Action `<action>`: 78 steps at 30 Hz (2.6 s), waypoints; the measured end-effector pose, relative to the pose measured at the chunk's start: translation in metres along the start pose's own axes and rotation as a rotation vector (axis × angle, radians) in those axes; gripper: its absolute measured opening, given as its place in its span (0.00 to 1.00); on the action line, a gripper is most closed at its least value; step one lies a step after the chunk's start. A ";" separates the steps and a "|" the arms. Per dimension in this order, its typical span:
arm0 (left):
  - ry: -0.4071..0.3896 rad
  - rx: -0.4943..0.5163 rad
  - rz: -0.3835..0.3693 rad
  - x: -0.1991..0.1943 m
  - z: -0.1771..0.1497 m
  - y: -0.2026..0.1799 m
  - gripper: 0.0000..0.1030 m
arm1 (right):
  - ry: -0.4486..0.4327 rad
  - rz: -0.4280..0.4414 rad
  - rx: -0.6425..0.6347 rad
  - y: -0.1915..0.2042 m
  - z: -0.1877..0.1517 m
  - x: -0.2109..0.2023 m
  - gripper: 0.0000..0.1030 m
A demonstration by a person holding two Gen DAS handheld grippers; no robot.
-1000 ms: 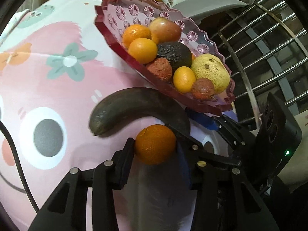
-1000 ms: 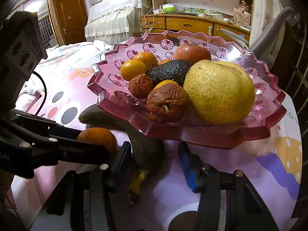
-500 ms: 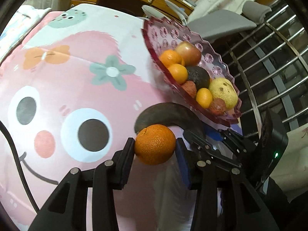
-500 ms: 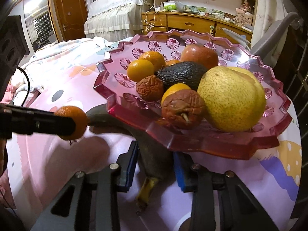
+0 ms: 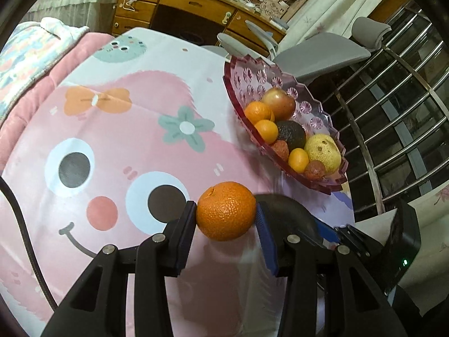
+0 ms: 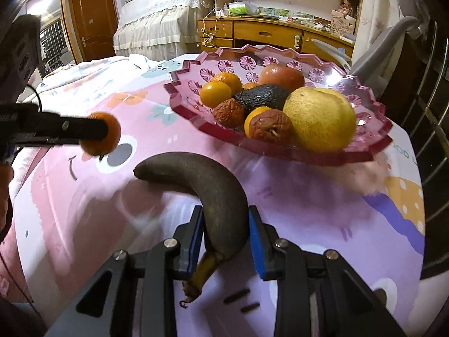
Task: Organize fruits
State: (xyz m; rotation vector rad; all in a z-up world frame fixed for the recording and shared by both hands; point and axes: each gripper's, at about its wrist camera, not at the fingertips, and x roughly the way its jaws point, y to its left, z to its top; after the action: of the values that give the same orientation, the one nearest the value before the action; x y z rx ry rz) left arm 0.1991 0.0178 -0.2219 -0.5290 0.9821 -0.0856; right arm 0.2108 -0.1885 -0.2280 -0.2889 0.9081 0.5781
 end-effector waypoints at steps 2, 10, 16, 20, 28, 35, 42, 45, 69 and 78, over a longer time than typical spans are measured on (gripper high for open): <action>-0.014 0.003 0.000 -0.004 0.002 -0.001 0.40 | 0.002 -0.010 -0.004 0.002 -0.004 -0.009 0.30; -0.097 0.025 0.000 -0.029 0.014 -0.010 0.40 | -0.029 -0.013 -0.031 0.006 0.002 -0.044 0.30; -0.155 0.056 -0.001 -0.042 0.030 -0.023 0.40 | -0.115 0.011 -0.087 0.007 0.022 -0.074 0.30; -0.200 0.072 0.008 -0.046 0.045 -0.033 0.40 | -0.177 0.014 -0.083 -0.002 0.043 -0.088 0.30; -0.266 0.030 0.025 -0.029 0.080 -0.044 0.40 | -0.271 -0.002 0.000 -0.035 0.076 -0.081 0.30; -0.229 0.029 0.057 0.007 0.098 -0.060 0.40 | -0.315 -0.025 0.170 -0.079 0.088 -0.048 0.30; -0.171 0.087 0.074 0.040 0.099 -0.084 0.40 | -0.274 -0.062 0.313 -0.114 0.084 -0.012 0.30; -0.144 0.122 0.086 0.053 0.098 -0.094 0.40 | -0.250 -0.095 0.367 -0.125 0.079 -0.004 0.30; -0.007 0.223 0.081 -0.009 0.029 -0.052 0.77 | -0.126 -0.180 0.560 -0.048 0.032 -0.053 0.72; 0.172 0.251 0.204 -0.057 -0.057 0.004 0.77 | 0.022 -0.166 0.633 0.055 -0.034 -0.070 0.72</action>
State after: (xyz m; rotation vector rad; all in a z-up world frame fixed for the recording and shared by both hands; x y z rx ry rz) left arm 0.1199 0.0163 -0.2050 -0.1920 1.1689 -0.0712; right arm 0.1232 -0.1843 -0.1914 0.2008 1.0298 0.1154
